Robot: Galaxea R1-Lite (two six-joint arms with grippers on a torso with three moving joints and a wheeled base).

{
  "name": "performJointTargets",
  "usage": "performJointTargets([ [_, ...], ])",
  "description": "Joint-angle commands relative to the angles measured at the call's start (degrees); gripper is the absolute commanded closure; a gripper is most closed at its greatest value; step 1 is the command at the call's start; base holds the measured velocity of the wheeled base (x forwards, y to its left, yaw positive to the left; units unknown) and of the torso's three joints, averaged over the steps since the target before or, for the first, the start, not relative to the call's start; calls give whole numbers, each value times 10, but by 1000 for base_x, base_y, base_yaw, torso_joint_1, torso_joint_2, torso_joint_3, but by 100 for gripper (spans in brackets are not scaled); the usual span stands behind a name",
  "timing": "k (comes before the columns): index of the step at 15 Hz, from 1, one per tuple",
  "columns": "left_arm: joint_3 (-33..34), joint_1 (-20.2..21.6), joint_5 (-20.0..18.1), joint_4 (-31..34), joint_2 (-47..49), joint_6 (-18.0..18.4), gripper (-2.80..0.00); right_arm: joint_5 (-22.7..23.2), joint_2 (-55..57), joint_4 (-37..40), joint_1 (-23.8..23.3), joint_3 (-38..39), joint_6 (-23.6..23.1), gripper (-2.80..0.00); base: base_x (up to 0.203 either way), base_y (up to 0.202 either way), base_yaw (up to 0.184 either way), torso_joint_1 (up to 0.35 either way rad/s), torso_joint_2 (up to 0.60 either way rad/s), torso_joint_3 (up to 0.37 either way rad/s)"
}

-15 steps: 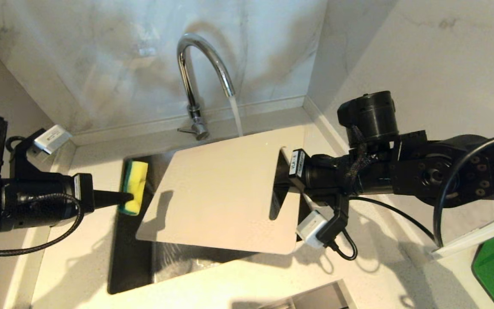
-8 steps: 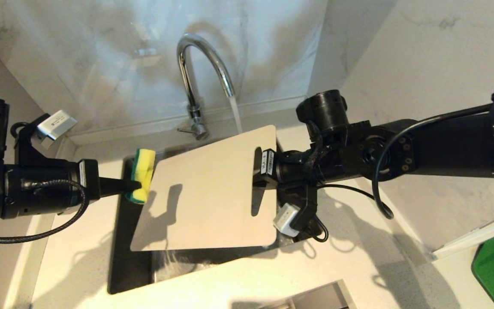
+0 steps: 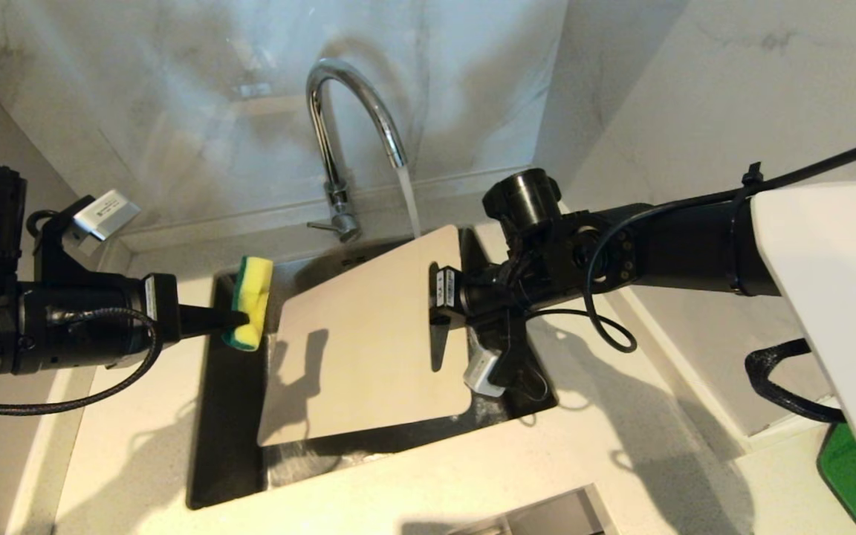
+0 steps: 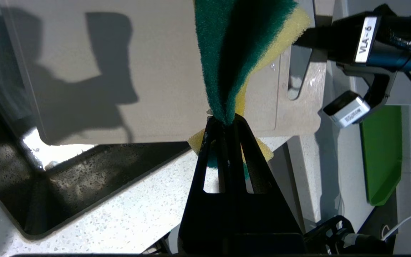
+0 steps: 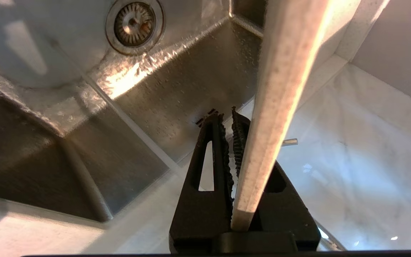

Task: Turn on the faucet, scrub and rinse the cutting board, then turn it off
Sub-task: Scrub the cutting board underwater

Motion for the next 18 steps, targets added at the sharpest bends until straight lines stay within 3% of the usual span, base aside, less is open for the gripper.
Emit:
performJointTargets([
  [1, 0, 0, -1, 0, 2, -2, 0, 2, 33, 14, -5, -44, -27, 0, 0, 0, 0, 0, 0, 0],
  [9, 0, 0, -1, 0, 5, -2, 0, 3, 68, 14, -34, -105, -49, 0, 0, 0, 0, 0, 0, 0],
  [18, 0, 0, -3, -1, 14, -2, 0, 8, 76, 0, -49, -112, -51, 0, 0, 0, 0, 0, 0, 0],
])
